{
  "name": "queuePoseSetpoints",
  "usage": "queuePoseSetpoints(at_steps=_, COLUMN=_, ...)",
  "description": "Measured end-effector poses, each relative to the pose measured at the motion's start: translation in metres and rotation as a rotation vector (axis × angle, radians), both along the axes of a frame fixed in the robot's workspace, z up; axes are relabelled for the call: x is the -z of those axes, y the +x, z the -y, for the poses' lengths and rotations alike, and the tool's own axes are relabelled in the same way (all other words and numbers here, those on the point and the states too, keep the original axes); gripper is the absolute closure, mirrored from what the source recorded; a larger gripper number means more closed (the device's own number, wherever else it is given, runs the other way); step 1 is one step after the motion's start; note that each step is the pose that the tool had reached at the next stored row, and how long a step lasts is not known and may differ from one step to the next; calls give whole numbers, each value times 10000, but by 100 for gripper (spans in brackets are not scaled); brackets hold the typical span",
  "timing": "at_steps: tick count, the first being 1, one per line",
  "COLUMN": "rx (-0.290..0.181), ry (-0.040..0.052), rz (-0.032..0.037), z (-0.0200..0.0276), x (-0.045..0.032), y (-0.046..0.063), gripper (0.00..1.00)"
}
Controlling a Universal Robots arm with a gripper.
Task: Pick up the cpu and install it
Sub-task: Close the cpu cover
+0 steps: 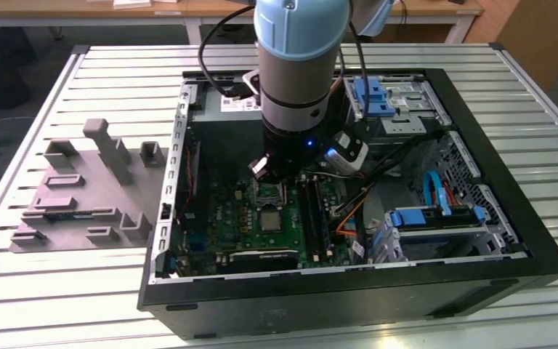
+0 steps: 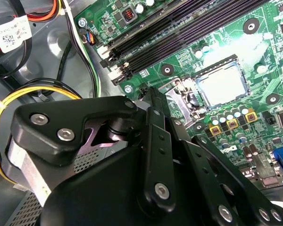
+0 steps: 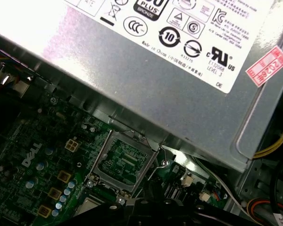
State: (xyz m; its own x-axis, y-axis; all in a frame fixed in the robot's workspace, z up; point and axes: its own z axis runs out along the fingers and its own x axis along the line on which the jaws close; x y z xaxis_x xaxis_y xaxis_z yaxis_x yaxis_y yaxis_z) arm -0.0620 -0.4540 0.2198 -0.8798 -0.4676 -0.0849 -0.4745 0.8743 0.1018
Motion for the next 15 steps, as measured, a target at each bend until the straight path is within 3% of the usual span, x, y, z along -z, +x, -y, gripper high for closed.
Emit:
queuePoseSetpoints(at_steps=5, rx=0, ry=1, rz=0, z=0, x=0, y=0, gripper=89)
queuePoseSetpoints(at_steps=9, rx=-1, ry=59, rz=0, z=-2, x=1, y=4, gripper=89)
queuePoseSetpoints(at_steps=15, rx=-4, ry=90, rz=0, z=-49, x=7, y=42, gripper=89)
